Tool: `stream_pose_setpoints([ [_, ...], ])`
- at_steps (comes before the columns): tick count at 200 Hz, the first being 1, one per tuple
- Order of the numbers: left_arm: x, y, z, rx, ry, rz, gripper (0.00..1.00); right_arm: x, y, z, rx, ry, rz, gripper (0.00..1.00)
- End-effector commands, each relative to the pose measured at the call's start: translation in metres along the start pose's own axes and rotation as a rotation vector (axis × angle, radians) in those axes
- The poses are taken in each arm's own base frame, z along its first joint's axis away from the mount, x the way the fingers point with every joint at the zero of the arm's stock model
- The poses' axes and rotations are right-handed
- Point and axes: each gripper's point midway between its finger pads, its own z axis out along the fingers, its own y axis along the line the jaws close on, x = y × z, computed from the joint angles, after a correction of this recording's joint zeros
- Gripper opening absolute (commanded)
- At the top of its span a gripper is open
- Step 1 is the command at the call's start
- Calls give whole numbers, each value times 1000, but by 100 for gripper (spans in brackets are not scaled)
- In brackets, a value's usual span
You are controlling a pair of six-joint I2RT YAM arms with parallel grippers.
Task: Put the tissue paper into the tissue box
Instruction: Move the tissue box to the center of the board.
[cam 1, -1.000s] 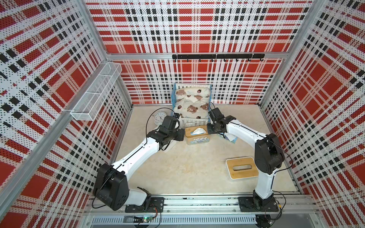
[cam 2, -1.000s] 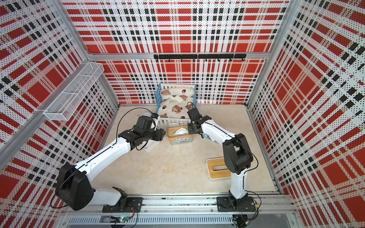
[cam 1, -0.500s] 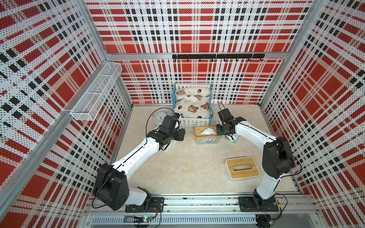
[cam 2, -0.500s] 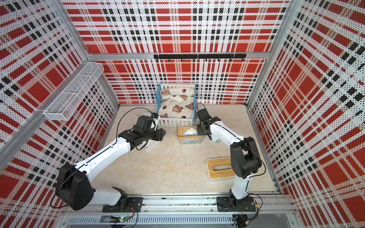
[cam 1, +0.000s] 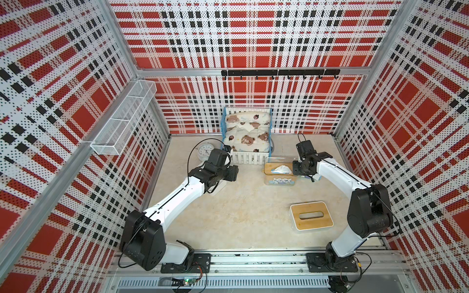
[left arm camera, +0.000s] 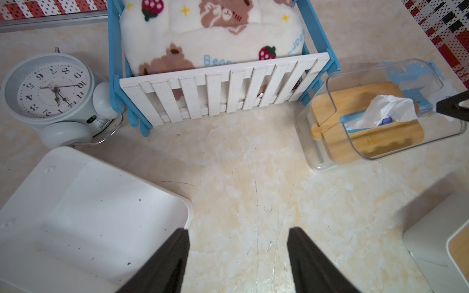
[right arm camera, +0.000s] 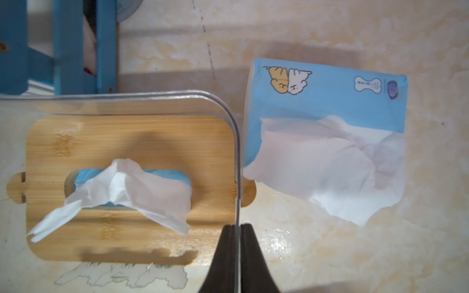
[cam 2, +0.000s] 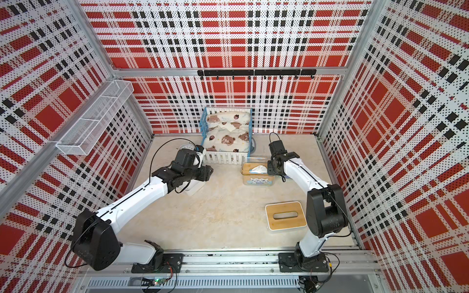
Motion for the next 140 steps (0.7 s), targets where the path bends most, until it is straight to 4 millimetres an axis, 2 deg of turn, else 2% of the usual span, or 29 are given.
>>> stream_pose_setpoints([
  [1,-4,-5,0,23,-11,0,68,-24,-11,-12,18,-75,37,0],
  [37,-2,-7,1,27,-6,5,68,-42,-23,0,51,-82,58,0],
  [81,-2,-11,2,37,-2,11,68,-60,-28,2,60,-95,59,0],
  [115,0,-11,3,34,2,13,68,-51,-30,2,48,-79,40,0],
  [140,-2,-12,4,37,2,13,68,-38,-9,7,-67,-58,24,0],
])
